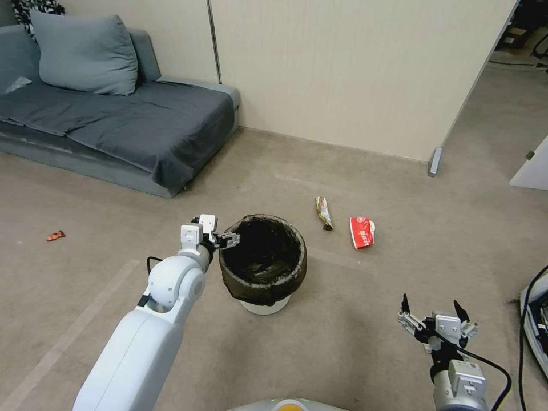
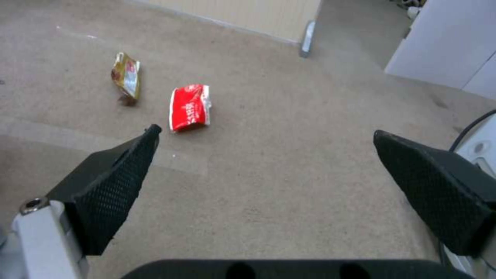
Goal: Pick up the trash bin, then pick up the garbage from the floor and place it into the trash bin.
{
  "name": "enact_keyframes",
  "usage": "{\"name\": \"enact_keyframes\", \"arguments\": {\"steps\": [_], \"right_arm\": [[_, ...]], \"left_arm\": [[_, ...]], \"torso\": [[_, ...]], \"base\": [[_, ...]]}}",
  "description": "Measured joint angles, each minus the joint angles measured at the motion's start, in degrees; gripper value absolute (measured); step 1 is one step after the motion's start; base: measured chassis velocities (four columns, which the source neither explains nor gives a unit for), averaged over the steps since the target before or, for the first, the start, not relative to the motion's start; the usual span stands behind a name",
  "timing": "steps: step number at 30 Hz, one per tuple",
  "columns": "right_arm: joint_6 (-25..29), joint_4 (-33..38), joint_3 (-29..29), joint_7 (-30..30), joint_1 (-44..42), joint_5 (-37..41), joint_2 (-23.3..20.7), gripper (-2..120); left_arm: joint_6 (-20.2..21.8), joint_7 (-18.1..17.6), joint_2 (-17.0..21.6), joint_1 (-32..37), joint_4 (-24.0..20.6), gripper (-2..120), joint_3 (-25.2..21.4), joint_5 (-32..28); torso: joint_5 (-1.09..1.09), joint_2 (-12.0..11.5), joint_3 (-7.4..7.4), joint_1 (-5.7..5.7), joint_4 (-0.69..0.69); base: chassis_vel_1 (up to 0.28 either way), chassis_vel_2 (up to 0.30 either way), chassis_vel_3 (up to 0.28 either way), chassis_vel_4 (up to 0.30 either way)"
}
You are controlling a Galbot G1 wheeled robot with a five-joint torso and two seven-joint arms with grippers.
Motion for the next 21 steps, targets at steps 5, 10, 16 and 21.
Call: {"name": "enact_keyframes", "arguments": {"steps": [5,10,16,21], "right_arm": [[0.08,-0.09,-0.33,0.43,-0.11,0.03,-0.01,100],[0.16,-0.11,-0.71,0.81,-0.17,0.24,-0.02,100],[0.33,-0.30,-0.85,0.97,-0.15,0.46,-0.02,100],[0.64,-0.48,-1.03,1.17,-0.17,0.60,-0.02,100]], "left_arm": [[-0.01,0.11,-0.25,-0.58,2.54,100,0.35,-0.13],[-0.07,0.29,-0.63,-1.61,4.88,100,1.51,-0.58],[-0.09,0.41,-0.79,-2.22,6.24,100,2.59,-0.98],[-0.13,0.41,-1.01,-2.51,7.64,100,2.98,-1.13]], "torso": [[0.00,0.00,0.00,0.00,0.01],[0.00,0.00,0.00,0.00,0.00],[0.00,0.00,0.00,0.00,0.00],[0.00,0.00,0.00,0.00,0.00]], "base": [[0.000,0.000,0.000,0.000],[0.000,0.000,0.000,0.000],[0.000,0.000,0.000,0.000],[0.000,0.000,0.000,0.000]]}}
